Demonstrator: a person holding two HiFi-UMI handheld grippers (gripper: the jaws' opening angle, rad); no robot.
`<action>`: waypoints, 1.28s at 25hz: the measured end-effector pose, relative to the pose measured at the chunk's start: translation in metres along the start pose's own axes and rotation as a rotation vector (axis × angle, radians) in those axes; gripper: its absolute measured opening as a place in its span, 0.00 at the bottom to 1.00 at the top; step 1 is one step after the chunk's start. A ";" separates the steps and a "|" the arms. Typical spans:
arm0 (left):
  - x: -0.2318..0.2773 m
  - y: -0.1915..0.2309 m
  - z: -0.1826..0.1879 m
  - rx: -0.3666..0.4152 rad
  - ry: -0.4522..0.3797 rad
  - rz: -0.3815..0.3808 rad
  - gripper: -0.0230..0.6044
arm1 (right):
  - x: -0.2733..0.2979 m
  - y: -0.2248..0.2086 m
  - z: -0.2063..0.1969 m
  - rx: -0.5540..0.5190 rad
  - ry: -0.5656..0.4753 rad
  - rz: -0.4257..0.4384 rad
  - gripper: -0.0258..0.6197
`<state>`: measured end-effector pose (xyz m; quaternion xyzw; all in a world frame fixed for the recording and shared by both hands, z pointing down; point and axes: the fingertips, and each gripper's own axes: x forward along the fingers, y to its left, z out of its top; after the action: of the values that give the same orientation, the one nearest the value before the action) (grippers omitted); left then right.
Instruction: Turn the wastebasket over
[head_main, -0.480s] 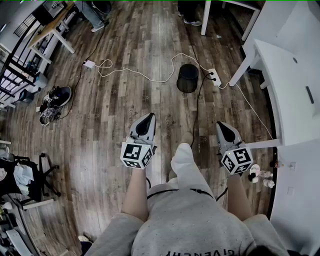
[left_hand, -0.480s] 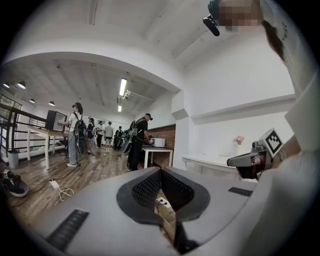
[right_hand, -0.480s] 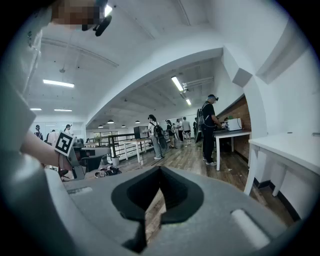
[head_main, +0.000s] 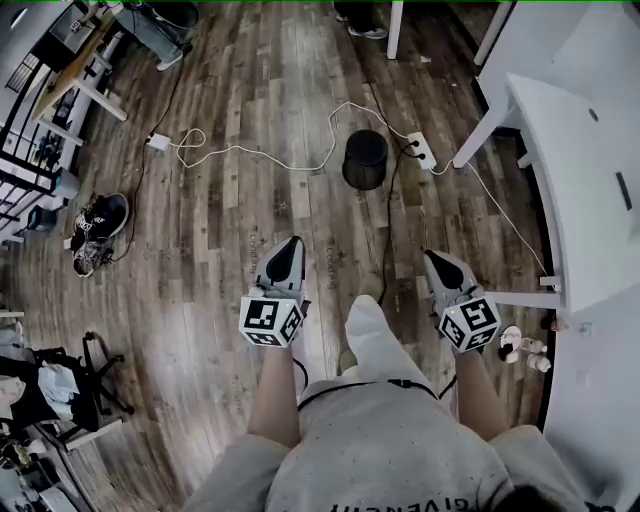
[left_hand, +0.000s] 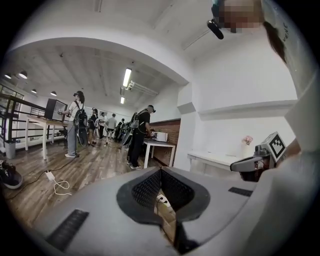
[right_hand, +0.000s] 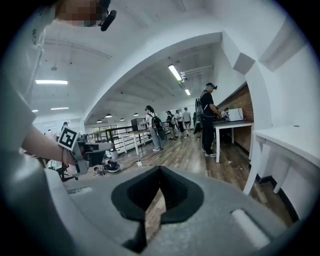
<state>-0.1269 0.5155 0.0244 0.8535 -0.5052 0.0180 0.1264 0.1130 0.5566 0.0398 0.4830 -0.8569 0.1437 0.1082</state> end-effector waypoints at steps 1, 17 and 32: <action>0.011 0.003 0.000 -0.002 0.006 -0.004 0.04 | 0.008 -0.009 0.001 0.000 0.011 -0.006 0.04; 0.173 0.051 0.026 -0.021 0.053 0.014 0.03 | 0.125 -0.130 0.047 0.070 0.007 -0.003 0.04; 0.235 0.087 0.003 -0.055 0.133 0.005 0.04 | 0.180 -0.179 0.033 0.165 0.048 -0.044 0.04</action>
<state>-0.0876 0.2736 0.0760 0.8452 -0.4984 0.0611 0.1832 0.1733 0.3137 0.0923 0.5054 -0.8286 0.2228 0.0919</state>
